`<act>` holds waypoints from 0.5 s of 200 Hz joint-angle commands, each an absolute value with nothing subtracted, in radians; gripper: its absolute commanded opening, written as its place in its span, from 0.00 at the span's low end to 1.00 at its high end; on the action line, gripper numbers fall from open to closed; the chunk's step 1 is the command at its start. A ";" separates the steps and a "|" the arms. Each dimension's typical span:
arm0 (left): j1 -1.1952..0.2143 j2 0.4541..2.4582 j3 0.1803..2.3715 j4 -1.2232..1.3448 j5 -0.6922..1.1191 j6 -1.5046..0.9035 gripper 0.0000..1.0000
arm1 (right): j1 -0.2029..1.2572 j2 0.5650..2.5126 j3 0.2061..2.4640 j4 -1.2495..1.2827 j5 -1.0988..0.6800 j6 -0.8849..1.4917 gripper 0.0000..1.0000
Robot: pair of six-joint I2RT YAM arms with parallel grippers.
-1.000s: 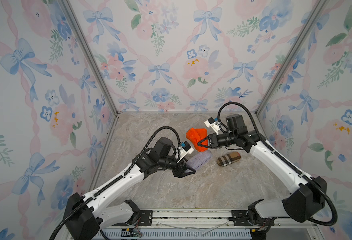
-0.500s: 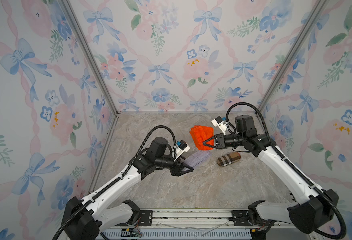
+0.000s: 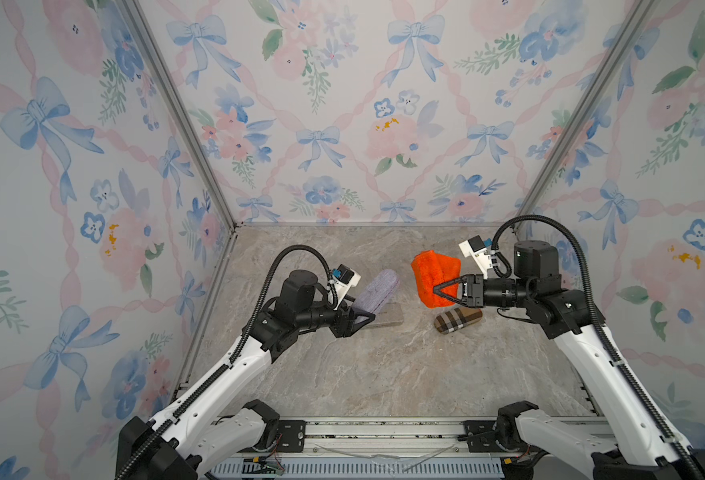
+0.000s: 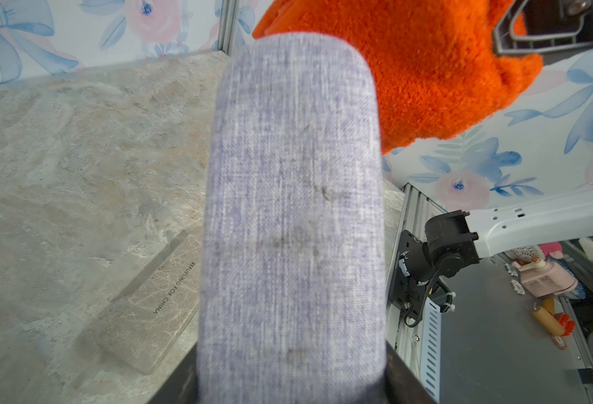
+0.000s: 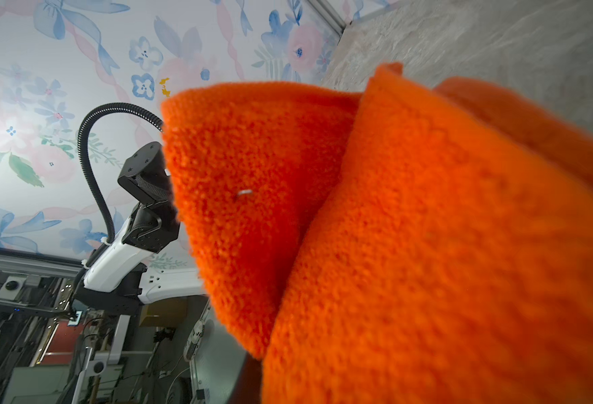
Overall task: Wipe the eyeglass case
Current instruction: Wipe the dirt from the eyeglass case.
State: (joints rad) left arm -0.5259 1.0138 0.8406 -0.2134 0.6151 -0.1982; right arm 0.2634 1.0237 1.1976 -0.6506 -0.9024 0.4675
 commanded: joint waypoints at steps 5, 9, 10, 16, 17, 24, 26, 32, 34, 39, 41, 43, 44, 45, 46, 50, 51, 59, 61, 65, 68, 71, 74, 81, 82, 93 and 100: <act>-0.493 0.978 0.803 -0.017 0.738 -0.394 0.34 | 0.270 0.957 1.109 -0.533 -0.817 0.491 0.00; -0.492 0.976 0.797 0.011 0.749 -0.428 0.34 | 0.278 0.948 1.092 -0.488 -0.813 0.509 0.00; -0.491 0.976 0.796 0.019 0.752 -0.436 0.34 | 0.280 0.944 1.088 -0.476 -0.811 0.515 0.00; -0.492 0.973 0.789 0.063 0.764 -0.487 0.34 | 0.300 0.927 1.067 -0.403 -0.803 0.543 0.00; -0.491 0.973 0.788 0.072 0.765 -0.496 0.34 | 0.305 0.925 1.064 -0.391 -0.803 0.547 0.00; -0.491 0.970 0.779 0.132 0.781 -0.558 0.34 | 0.341 0.909 1.040 -0.310 -0.753 0.573 0.00; -0.492 0.970 0.777 0.151 0.785 -0.576 0.34 | 0.354 0.906 1.034 -0.294 -0.743 0.578 0.00; -0.491 0.969 0.767 0.207 0.796 -0.631 0.34 | 0.394 0.899 1.017 -0.223 -0.718 0.590 0.00; -0.491 0.968 0.764 0.224 0.798 -0.648 0.34 | 0.406 0.898 1.012 -0.201 -0.709 0.593 0.00; -0.493 0.968 0.758 0.261 0.802 -0.690 0.34 | 0.450 0.897 1.001 -0.151 -0.688 0.597 0.00; -0.493 0.967 0.757 0.273 0.801 -0.705 0.34 | 0.462 0.898 0.996 -0.131 -0.676 0.597 0.00; -0.494 0.967 0.755 0.283 0.801 -0.718 0.34 | 0.482 0.900 0.994 -0.113 -0.666 0.597 0.00; -0.494 0.967 0.754 0.288 0.802 -0.725 0.34 | 0.491 0.902 0.992 -0.105 -0.661 0.597 0.00; -0.495 0.967 0.754 0.293 0.801 -0.731 0.34 | 0.499 0.903 0.991 -0.098 -0.657 0.597 0.00; -0.496 0.967 0.753 0.297 0.800 -0.737 0.34 | 0.508 0.904 0.990 -0.090 -0.652 0.596 0.00; -0.499 0.968 0.751 0.313 0.800 -0.758 0.34 | 0.542 0.909 0.988 -0.061 -0.632 0.593 0.00; -0.500 0.968 0.752 0.316 0.801 -0.763 0.34 | 0.550 0.911 0.988 -0.057 -0.627 0.591 0.00; -0.508 0.968 0.751 0.336 0.799 -0.790 0.34 | 0.617 0.931 0.987 -0.005 -0.594 0.571 0.00; -0.510 0.966 0.752 0.337 0.798 -0.794 0.34 | 0.632 0.938 0.988 0.004 -0.585 0.564 0.00; -0.517 0.966 0.755 0.340 0.798 -0.802 0.34 | 0.662 0.951 0.990 0.022 -0.568 0.552 0.00; -0.522 0.965 0.759 0.340 0.799 -0.806 0.34 | 0.685 0.961 0.991 0.035 -0.556 0.542 0.00; -0.526 0.966 0.762 0.340 0.801 -0.809 0.34 | 0.703 0.972 0.993 0.043 -0.545 0.533 0.00; -0.530 0.966 0.766 0.340 0.802 -0.812 0.34 | 0.718 0.984 0.997 0.049 -0.534 0.524 0.00; -0.540 0.964 0.773 0.341 0.802 -0.820 0.34 | 0.739 1.016 1.009 0.058 -0.524 0.514 0.00; -0.542 0.963 0.775 0.341 0.802 -0.822 0.34 | 0.740 1.020 1.011 0.060 -0.523 0.514 0.00; -0.561 0.960 0.783 0.341 0.802 -0.835 0.34 | 0.736 1.060 1.012 0.116 -0.532 0.530 0.00; -0.577 0.957 0.784 0.341 0.802 -0.839 0.34 | 0.723 1.072 1.010 0.161 -0.545 0.540 0.00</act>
State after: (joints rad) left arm -0.5404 0.9836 0.7597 0.2478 0.7647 -0.7521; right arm 0.7280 1.0138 0.9932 -0.0509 -0.6044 0.5457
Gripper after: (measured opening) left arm 0.591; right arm 0.109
